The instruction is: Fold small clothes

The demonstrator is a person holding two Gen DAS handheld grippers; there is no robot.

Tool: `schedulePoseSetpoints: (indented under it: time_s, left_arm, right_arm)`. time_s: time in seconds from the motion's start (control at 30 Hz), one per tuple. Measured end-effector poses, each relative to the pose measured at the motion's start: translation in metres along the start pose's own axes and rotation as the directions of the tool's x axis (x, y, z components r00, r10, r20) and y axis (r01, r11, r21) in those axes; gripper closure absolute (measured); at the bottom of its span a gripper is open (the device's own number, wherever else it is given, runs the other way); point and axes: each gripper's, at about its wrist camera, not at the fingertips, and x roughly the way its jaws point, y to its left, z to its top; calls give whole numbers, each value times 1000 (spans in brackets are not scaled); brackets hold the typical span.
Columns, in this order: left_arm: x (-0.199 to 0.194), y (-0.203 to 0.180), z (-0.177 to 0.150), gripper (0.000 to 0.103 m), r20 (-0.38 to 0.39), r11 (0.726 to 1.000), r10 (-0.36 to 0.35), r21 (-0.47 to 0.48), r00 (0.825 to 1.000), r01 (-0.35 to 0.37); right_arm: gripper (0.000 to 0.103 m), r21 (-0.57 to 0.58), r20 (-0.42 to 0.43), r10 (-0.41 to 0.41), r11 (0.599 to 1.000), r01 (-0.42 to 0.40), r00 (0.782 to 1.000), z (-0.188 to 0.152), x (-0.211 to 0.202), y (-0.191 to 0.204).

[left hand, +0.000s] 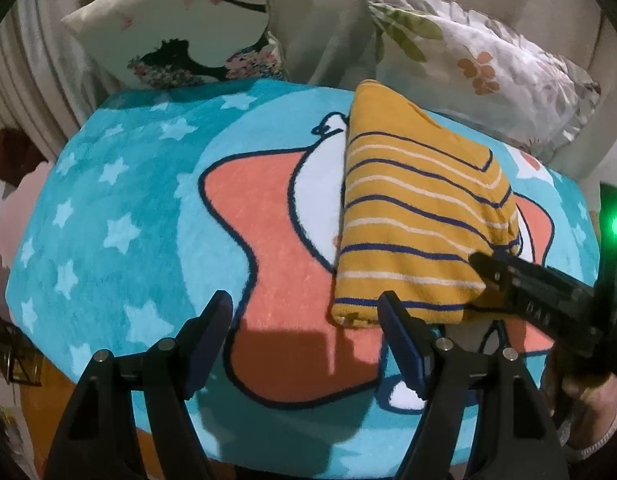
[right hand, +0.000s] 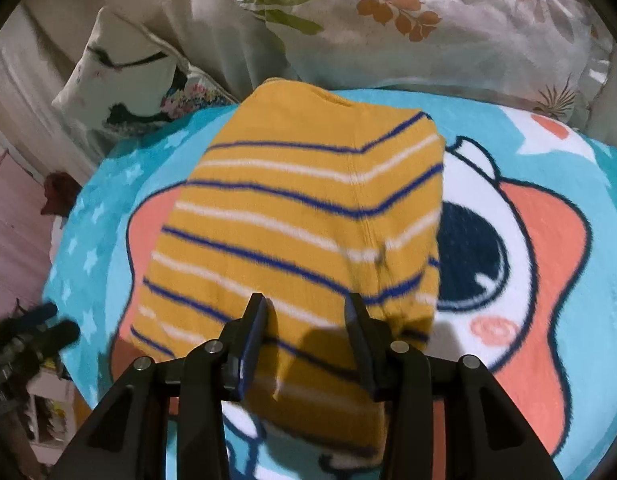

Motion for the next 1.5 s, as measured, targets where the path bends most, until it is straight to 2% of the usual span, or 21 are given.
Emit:
schedulePoseSetpoints:
  time_s: [0.3, 0.53, 0.77, 0.9, 0.97, 1.07, 1.17, 1.23, 1.37, 1.5]
  left_arm:
    - [7, 13, 1, 29, -19, 997, -50, 53, 999, 50]
    - [4, 36, 4, 29, -18, 994, -53, 90, 998, 54]
    - [-7, 69, 2, 28, 3, 994, -19, 106, 1000, 19]
    - [-9, 91, -1, 28, 0, 996, 4, 88, 1000, -4]
    - [-10, 101, -3, 28, -3, 997, 14, 77, 1000, -14]
    - [-10, 113, -4, 27, -7, 998, 24, 62, 1000, -23]
    - [-7, 120, -4, 27, -18, 999, 19, 43, 1000, -18]
    - [-5, 122, -4, 27, -23, 999, 13, 45, 1000, -12]
    - [-4, 121, -5, 27, -29, 998, 2, 62, 1000, 0]
    - [0, 120, -4, 27, -37, 997, -7, 71, 999, 10]
  right_arm:
    - [59, 56, -34, -74, 996, 75, 997, -31, -9, 0]
    - [58, 99, 82, -131, 988, 123, 988, -15, -45, 26]
    - [57, 40, 116, -160, 987, 156, 980, 25, -9, 65]
    - [57, 48, 47, -196, 980, 194, 979, 49, 34, 65]
    - [53, 49, 7, -217, 975, 216, 976, 54, 52, 62]
    - [53, 57, 0, -240, 969, 239, 971, 61, 50, 66]
    - [52, 55, 45, -209, 977, 207, 977, 70, 39, 78]
    - [51, 50, 37, -214, 976, 212, 976, 74, 45, 84]
    - [45, 73, 2, -208, 975, 208, 978, 73, 65, 81]
    - [44, 108, 23, -186, 977, 182, 982, 65, 53, 75]
